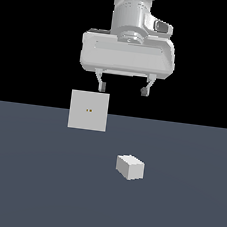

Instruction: Plug the charger into the wall socket.

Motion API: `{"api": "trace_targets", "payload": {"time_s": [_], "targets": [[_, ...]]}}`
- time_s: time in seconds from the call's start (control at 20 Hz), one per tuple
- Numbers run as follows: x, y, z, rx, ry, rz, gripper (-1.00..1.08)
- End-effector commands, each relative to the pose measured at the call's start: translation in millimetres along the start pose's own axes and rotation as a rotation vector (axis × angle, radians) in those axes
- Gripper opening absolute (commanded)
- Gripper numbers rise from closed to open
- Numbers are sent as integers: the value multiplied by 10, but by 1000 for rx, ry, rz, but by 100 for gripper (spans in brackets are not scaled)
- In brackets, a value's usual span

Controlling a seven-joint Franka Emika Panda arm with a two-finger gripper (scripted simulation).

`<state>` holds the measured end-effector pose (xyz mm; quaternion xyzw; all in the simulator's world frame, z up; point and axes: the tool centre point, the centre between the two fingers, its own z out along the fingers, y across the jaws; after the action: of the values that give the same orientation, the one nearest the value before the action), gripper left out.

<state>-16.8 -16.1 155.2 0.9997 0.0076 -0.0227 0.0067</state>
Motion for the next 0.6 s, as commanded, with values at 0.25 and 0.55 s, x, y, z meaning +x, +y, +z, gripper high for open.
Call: {"api": "trace_targets", "payload": {"time_s": [0.25,0.55], "targets": [[-17,2,17,1,7,-9,100],[-81,11,86,6,35,-44,100]]}}
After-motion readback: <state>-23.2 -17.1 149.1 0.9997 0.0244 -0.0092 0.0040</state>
